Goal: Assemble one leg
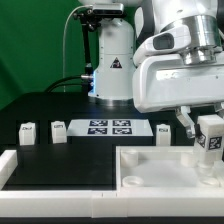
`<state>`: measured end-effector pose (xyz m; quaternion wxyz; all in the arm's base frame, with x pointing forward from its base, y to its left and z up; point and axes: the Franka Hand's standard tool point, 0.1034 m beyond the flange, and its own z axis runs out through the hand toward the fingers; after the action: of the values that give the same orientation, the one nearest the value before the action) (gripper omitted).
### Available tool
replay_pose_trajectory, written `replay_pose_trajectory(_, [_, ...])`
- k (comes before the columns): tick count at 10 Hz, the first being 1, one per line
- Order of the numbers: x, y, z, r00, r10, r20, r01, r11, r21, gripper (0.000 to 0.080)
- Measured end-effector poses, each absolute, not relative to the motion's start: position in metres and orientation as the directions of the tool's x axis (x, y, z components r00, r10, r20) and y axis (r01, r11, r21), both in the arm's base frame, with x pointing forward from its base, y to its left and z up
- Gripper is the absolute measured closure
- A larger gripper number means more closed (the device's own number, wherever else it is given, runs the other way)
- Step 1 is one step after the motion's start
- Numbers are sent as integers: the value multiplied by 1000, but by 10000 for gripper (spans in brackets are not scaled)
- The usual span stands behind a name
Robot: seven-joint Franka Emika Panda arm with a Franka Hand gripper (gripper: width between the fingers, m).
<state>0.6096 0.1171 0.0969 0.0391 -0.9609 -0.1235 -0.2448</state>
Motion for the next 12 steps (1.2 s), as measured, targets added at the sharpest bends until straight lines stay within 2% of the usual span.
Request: replay_pose_trajectory(12, [619, 120, 92, 843, 231, 486, 270, -963, -10, 509])
